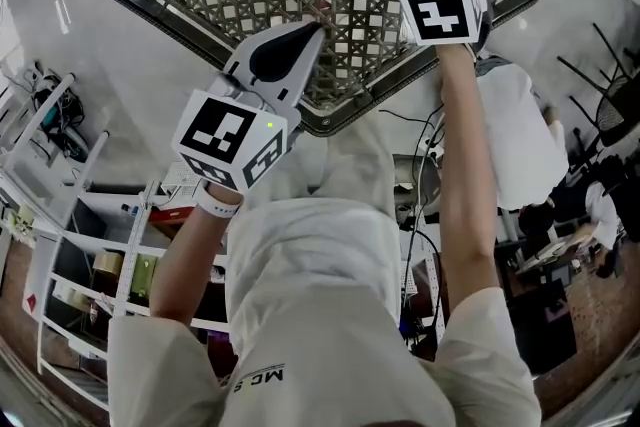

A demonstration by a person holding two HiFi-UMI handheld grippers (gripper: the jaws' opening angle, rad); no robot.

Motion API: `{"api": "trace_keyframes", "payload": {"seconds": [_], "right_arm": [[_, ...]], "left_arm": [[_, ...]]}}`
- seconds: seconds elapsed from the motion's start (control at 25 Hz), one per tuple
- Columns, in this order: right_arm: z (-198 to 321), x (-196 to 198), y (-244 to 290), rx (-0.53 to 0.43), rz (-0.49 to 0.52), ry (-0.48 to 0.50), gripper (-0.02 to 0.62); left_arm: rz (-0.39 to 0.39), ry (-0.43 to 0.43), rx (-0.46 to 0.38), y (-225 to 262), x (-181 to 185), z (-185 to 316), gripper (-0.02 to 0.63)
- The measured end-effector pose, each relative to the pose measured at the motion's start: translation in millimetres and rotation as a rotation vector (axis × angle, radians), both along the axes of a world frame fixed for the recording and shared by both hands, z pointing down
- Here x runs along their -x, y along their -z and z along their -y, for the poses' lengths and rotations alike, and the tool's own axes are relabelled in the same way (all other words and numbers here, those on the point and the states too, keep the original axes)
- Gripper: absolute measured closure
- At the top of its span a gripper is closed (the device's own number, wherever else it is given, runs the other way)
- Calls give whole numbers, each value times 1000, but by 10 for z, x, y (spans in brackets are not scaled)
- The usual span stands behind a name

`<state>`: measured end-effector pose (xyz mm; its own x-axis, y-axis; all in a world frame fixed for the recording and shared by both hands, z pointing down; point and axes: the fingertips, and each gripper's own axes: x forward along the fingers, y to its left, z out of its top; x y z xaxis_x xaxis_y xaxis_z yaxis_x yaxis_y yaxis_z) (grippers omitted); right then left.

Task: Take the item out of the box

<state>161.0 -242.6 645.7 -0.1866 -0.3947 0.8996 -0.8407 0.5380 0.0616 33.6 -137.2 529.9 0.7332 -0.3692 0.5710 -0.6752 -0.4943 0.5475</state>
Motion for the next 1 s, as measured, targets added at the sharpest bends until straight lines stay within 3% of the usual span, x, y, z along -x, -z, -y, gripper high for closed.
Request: {"api": "trace_keyframes", "payload": {"seconds": [0.32, 1.0], "right_arm": [[-75, -86, 384, -86, 62, -58, 580], [-773, -92, 2280, -376, 141, -161, 580]], "left_arm": [[10, -19, -63, 232, -66, -47, 583], [-37, -4, -205, 1349, 151, -288, 583]]}}
